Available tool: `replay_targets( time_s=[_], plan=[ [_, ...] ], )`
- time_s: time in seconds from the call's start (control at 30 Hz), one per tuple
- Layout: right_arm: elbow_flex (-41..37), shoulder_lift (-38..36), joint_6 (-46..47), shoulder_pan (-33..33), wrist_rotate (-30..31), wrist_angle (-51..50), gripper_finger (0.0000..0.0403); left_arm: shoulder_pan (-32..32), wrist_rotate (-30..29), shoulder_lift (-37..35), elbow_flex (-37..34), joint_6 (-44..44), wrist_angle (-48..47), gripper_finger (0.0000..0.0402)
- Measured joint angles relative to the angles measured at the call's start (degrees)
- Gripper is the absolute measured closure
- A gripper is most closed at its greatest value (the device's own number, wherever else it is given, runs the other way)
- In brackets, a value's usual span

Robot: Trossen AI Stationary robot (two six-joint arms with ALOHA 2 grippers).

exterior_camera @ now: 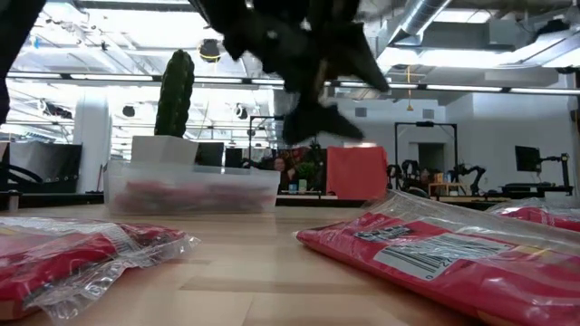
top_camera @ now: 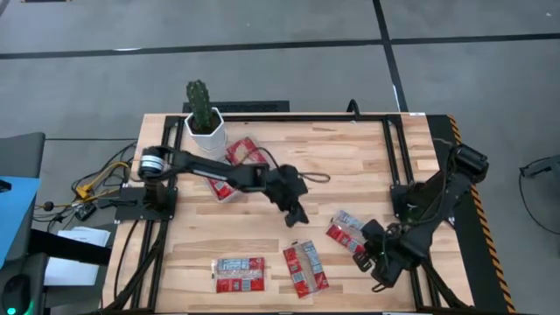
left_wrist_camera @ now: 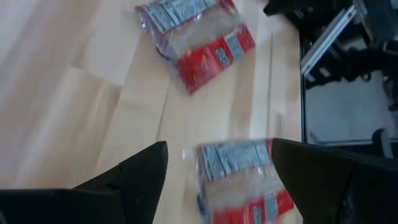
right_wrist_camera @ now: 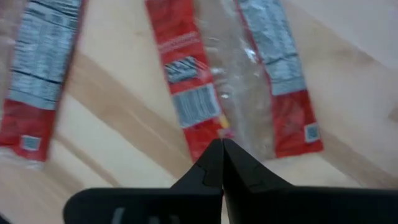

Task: Sort popcorn bags into baskets
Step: Put the red popcorn bag into the transparent bin

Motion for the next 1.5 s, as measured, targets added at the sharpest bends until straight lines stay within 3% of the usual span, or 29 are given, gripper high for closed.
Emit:
replay_targets(
  time_s=[0.13,0.53,0.7,1.27,1.5],
  plan=[
    [-2.88,0.0,2.0,0.89,-2.02,2.5,0.0379,-0.04,3.06,5.49,0.02,-3.37,5.36,0.0127],
    [-11.29,0.02,-0.73,-2.19,-2.31,13.08,0.0381,-0.06,-0.25,11.28,0.07,-7.79,7.26,0.0127],
    [-13.68,-0.12,-7.43,-6.21,-2.12,18.42,0.0379,-0.04,-1.59,11.26,0.07,-8.64,7.24,0.0127],
    [-14.59,0.07,-43.44,-27.24,-1.96,33.72,0.0388,0.2,-2.14,11.24,0.07,-8.58,6.8,0.0127],
    [-14.57,0.07,-49.92,-31.57,-1.95,36.65,0.0381,0.2,-2.44,11.24,0.07,-8.57,6.75,0.0131]
  ],
)
